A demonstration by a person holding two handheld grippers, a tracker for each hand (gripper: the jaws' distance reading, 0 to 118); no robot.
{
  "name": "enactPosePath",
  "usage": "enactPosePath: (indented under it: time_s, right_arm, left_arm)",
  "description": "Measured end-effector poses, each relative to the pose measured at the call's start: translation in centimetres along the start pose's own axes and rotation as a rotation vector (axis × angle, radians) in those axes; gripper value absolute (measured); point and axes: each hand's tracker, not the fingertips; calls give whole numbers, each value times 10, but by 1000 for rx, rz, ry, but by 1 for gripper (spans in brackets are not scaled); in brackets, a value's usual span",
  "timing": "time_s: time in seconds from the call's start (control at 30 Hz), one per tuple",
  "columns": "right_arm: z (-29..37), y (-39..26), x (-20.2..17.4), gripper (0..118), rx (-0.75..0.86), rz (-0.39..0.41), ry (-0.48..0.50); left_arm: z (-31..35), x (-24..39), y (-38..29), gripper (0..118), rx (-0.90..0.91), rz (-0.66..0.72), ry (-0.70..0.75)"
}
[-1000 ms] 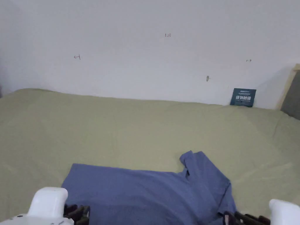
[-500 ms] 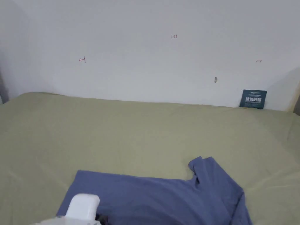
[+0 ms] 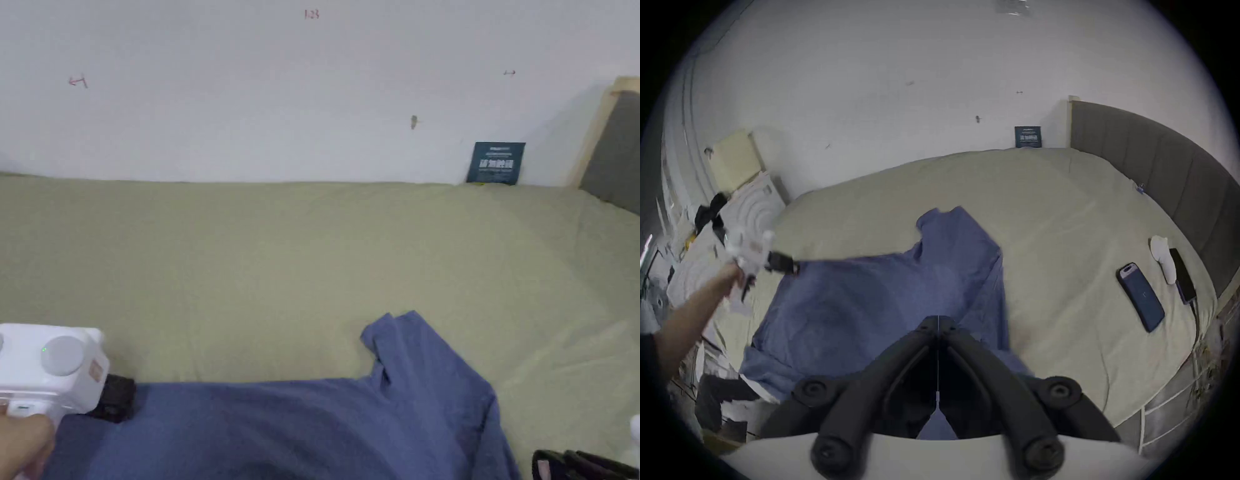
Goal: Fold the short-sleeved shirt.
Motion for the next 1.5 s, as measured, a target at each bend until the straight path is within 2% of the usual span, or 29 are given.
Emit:
enactPosePath:
  time_s: [0.07,0.1,0.13,0.17,0.2,0.23,0.3,0.37,0.4,0.47,0.57,0.63,0.67,0.7,0.73,0.77,0.8,0.87,1.03,1.17,1.3,1.5]
  right_arm:
    - [-16,24,15,3,23,22,-43]
    - [-27,35,22,11,48,44,-64]
    - [-45,50,32,31,56,59,-91]
    - [-64,64,42,57,30,61,-70]
    - [-88,76,52,80,-35,66,-35]
    - [-114,86,59,85,-77,51,-12]
    - [-161,99,71,85,-183,54,-5]
    - [-206,108,78,85,-287,48,-71]
    - [-225,110,83,85,-334,34,-59]
    - [-250,110,86,85,-414,31,-123]
    - [-271,105,80,85,-458,28,-125]
    - [-275,104,75,83,-491,25,-119]
    - [-277,105,72,75,-531,31,-156]
    - [-276,107,71,24,-555,28,-192]
    - [-268,109,69,0,-526,3,-213]
    - [-259,108,67,0,-494,11,-206]
    - [-246,104,71,0,-428,-16,-160]
    - [-228,102,74,0,-429,-49,-100]
    - [-165,121,37,0,-293,24,-44]
    - [-98,119,14,0,-243,138,-3]
    - [-42,108,13,0,-206,146,36]
    - [27,66,27,0,-187,125,24]
  left_arm:
    - [6,8,-11,85,10,13,-47]
    - [16,6,-14,79,49,45,-34]
    - [24,3,-14,57,71,67,-95]
    - [29,2,-13,17,83,67,-189]
    - [39,2,-22,2,87,53,-216]
    - [46,6,-25,2,107,41,-162]
    - [55,10,-26,2,122,-13,-153]
    - [60,7,-32,2,118,-8,-152]
    - [61,7,-32,2,117,-2,-159]
    - [59,4,-34,2,113,11,-174]
    - [57,5,-33,2,93,22,-181]
    - [51,3,-34,2,88,16,-178]
    - [50,5,-35,2,85,13,-178]
    - [50,6,-35,2,83,11,-177]
    - [47,5,-37,2,81,9,-177]
    - [49,6,-38,2,81,7,-178]
    - [50,6,-39,2,86,7,-182]
    - [55,3,-44,2,106,15,-209]
    - [93,-9,-58,2,166,20,-263]
    - [140,-24,-79,2,249,-7,-287]
    - [181,-40,-112,2,320,-32,-265]
    - [212,-59,-178,2,332,-53,-249]
